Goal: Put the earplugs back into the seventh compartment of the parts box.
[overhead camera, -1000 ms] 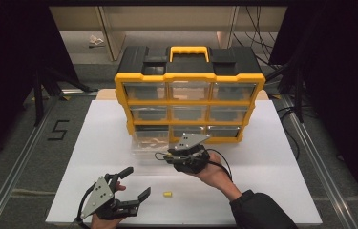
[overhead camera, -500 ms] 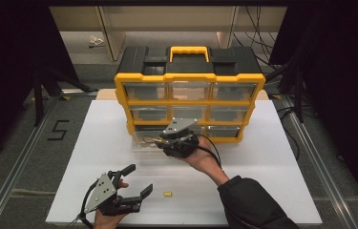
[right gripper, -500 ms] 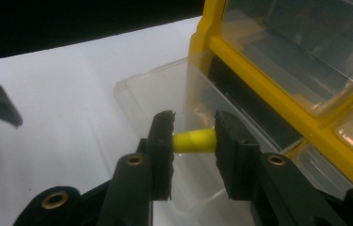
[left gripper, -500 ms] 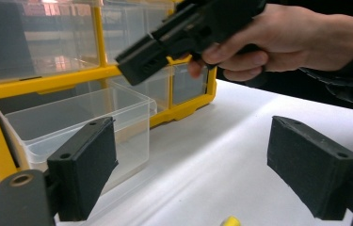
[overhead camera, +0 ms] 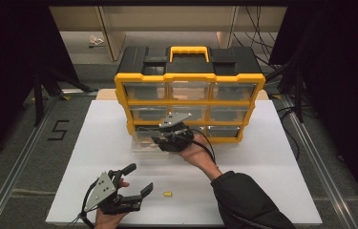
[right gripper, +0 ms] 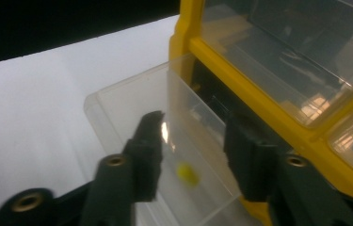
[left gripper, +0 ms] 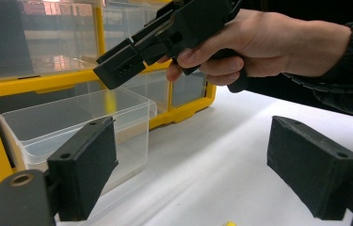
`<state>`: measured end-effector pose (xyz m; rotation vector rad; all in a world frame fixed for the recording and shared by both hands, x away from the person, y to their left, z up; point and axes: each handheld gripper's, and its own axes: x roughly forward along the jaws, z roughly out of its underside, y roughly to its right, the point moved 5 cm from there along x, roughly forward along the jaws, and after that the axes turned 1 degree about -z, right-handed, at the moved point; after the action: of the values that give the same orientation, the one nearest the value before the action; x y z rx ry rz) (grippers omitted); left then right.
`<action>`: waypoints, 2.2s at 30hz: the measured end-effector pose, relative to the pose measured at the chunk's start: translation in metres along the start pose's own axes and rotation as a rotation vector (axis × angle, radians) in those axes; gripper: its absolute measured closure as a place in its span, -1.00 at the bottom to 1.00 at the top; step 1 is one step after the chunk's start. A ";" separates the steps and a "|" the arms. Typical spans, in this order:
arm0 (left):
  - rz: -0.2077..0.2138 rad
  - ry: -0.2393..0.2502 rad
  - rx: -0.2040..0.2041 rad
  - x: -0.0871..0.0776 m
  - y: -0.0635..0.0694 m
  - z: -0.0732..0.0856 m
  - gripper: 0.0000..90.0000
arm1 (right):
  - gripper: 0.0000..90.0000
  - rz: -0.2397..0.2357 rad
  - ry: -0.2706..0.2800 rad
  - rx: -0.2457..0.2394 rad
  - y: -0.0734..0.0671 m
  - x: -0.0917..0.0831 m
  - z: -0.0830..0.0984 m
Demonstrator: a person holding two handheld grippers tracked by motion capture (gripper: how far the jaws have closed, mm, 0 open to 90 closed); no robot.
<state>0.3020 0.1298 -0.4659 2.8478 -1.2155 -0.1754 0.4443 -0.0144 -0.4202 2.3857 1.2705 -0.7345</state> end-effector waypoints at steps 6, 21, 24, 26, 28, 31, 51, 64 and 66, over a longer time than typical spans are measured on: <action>-0.003 -0.002 0.000 -0.001 0.000 0.001 -0.65 | 0.00 0.009 0.024 -0.005 -0.001 -0.008 -0.001; -0.015 0.001 -0.011 -0.001 -0.003 0.001 -0.65 | -0.19 -0.103 0.067 -0.004 -0.028 -0.048 0.044; -0.017 0.005 -0.013 -0.002 -0.003 0.000 -0.65 | -0.18 -0.122 0.046 0.002 -0.033 -0.041 0.051; -0.017 0.007 -0.013 -0.003 -0.003 0.000 -0.65 | -0.18 -0.133 0.025 -0.018 -0.038 -0.038 0.055; -0.017 0.007 -0.015 -0.003 -0.003 0.000 -0.65 | -0.18 -0.129 0.007 -0.048 -0.042 -0.038 0.058; -0.016 0.008 -0.016 -0.003 -0.003 0.000 -0.64 | -0.18 -0.149 -0.015 -0.058 -0.048 -0.037 0.063; -0.020 0.011 -0.015 -0.004 -0.003 -0.001 -0.64 | -0.04 -0.272 -0.231 -0.140 -0.070 -0.023 0.108; -0.036 0.012 -0.014 -0.004 -0.004 -0.001 -0.64 | 0.14 -0.271 -0.294 -0.183 -0.079 -0.013 0.119; -0.036 0.012 -0.014 -0.004 -0.004 -0.001 -0.64 | 0.21 -0.272 -0.296 -0.189 -0.079 -0.011 0.121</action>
<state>0.3024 0.1361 -0.4650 2.8556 -1.1563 -0.1667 0.3386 -0.0410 -0.5153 1.8947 1.4749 -0.9579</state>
